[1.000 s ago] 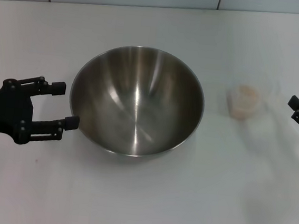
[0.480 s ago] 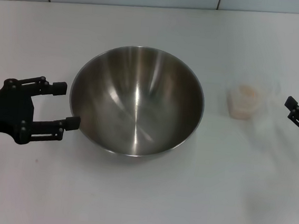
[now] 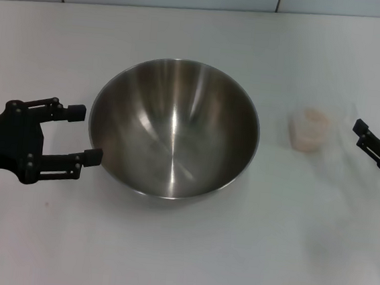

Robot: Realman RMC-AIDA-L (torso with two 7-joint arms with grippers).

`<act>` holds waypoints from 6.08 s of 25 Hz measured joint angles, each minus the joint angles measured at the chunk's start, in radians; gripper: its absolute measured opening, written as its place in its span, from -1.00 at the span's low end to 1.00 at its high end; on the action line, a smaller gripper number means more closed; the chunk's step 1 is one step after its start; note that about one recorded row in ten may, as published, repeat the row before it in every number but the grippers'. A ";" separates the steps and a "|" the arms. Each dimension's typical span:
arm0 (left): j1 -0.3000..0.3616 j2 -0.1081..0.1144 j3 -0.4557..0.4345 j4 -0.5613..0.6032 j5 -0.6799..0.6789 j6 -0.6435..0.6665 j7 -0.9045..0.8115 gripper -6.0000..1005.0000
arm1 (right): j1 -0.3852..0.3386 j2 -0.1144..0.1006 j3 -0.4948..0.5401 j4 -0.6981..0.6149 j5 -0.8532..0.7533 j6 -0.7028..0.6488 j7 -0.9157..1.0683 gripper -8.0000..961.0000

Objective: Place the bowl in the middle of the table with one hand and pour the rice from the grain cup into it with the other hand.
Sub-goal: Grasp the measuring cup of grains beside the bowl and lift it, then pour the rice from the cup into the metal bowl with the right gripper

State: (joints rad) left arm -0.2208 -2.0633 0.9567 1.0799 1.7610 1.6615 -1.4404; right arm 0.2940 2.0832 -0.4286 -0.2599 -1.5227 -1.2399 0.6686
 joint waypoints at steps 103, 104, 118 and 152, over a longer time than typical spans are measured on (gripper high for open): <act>-0.020 -0.003 0.004 -0.011 0.007 0.007 0.000 0.59 | 0.123 0.000 0.002 0.073 -0.005 0.135 -0.125 -0.79; -0.018 -0.003 0.004 -0.011 0.007 0.008 0.000 0.59 | 0.123 0.000 0.002 0.073 -0.005 0.135 -0.125 -0.82; -0.013 -0.003 0.004 -0.011 0.001 0.012 0.000 0.59 | 0.118 0.003 0.010 0.079 -0.004 0.125 -0.176 -0.96; 0.014 -0.004 -0.010 -0.065 -0.085 0.008 0.092 0.59 | 0.297 0.005 -0.171 -0.074 0.072 -0.085 -0.373 -0.96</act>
State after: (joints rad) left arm -0.2069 -2.0674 0.9464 1.0153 1.6760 1.6695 -1.3484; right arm 0.5907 2.0885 -0.5998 -0.3341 -1.4503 -1.3250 0.2955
